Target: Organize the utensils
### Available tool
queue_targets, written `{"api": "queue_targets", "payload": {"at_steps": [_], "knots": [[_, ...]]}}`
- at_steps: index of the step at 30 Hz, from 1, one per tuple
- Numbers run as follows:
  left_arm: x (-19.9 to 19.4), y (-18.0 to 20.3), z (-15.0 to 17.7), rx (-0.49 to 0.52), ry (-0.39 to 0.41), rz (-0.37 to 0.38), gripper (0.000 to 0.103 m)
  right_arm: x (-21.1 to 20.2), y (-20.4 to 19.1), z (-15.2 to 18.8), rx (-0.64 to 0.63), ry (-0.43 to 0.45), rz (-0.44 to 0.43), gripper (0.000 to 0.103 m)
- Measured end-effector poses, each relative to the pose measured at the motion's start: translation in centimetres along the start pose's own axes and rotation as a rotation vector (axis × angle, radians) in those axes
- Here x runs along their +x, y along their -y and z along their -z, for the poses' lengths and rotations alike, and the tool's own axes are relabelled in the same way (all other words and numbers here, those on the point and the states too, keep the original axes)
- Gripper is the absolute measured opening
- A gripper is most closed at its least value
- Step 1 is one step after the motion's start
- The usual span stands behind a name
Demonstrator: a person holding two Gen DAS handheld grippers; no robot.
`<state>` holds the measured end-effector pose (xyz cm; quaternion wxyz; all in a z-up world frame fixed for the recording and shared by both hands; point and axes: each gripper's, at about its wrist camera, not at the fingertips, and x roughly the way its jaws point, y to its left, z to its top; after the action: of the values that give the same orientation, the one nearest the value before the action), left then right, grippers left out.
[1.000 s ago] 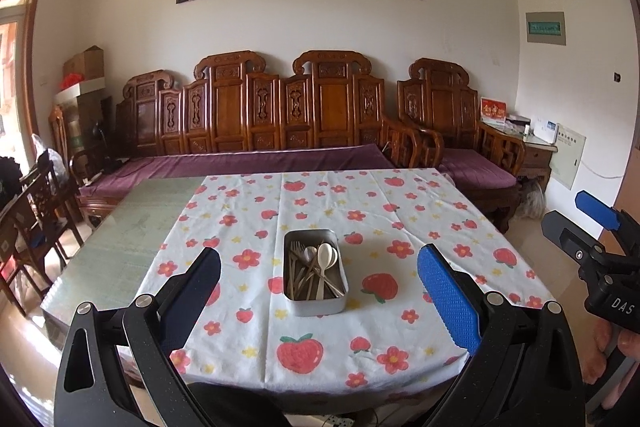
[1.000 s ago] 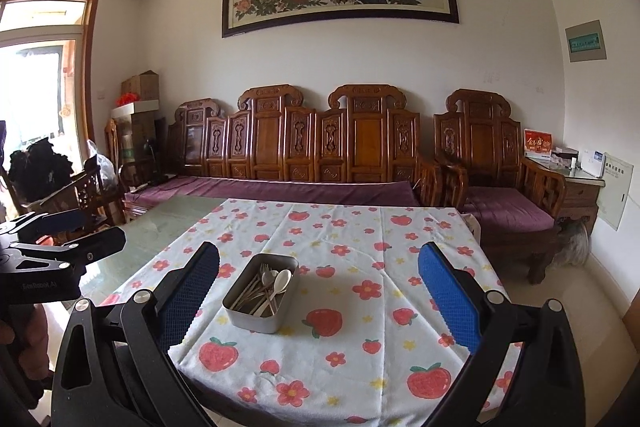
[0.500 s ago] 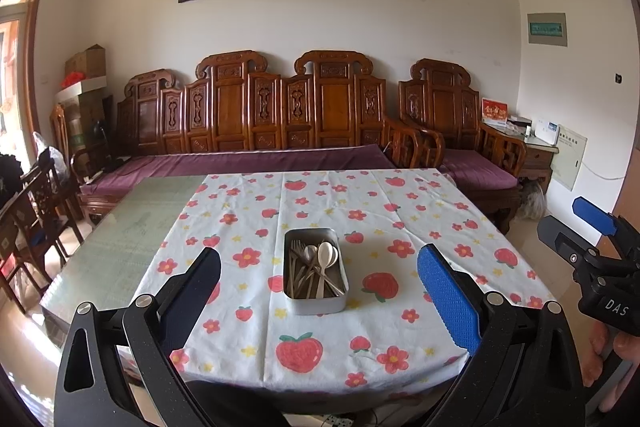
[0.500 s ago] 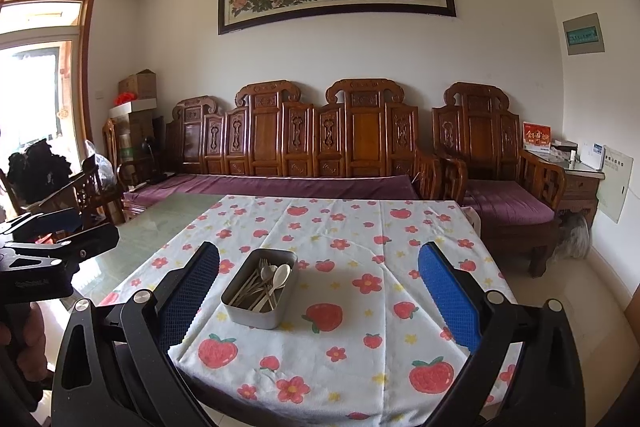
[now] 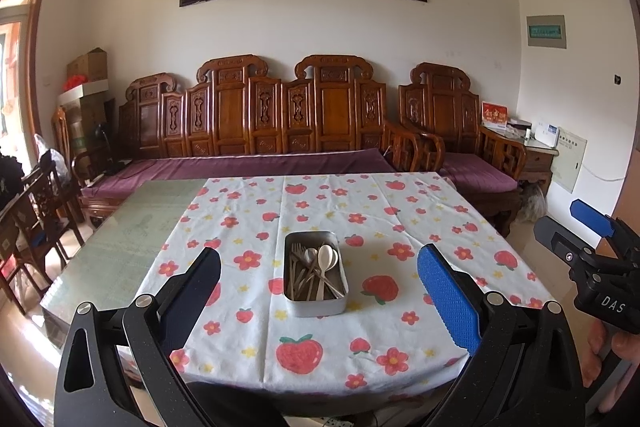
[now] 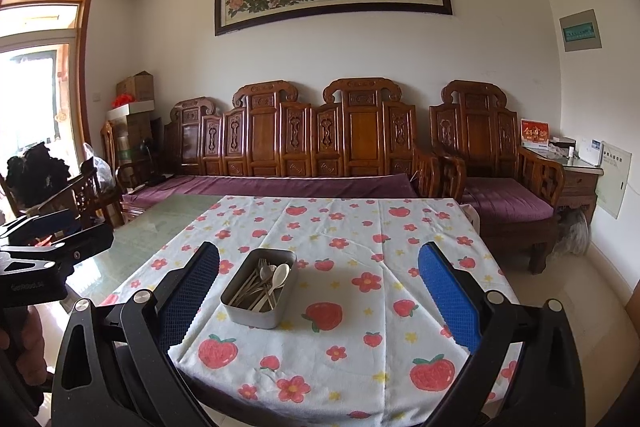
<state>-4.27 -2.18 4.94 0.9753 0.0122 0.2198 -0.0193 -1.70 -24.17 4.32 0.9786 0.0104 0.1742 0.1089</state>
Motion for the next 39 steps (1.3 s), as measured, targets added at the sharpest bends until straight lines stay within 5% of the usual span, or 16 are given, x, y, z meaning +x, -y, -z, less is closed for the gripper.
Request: {"api": "queue_targets", "payload": {"at_steps": [39], "knots": [[-0.35,0.11,0.12,-0.002,0.004,-0.001,0.095,0.0,-0.12,0.55,0.007,0.0,-0.002,0.1]]}}
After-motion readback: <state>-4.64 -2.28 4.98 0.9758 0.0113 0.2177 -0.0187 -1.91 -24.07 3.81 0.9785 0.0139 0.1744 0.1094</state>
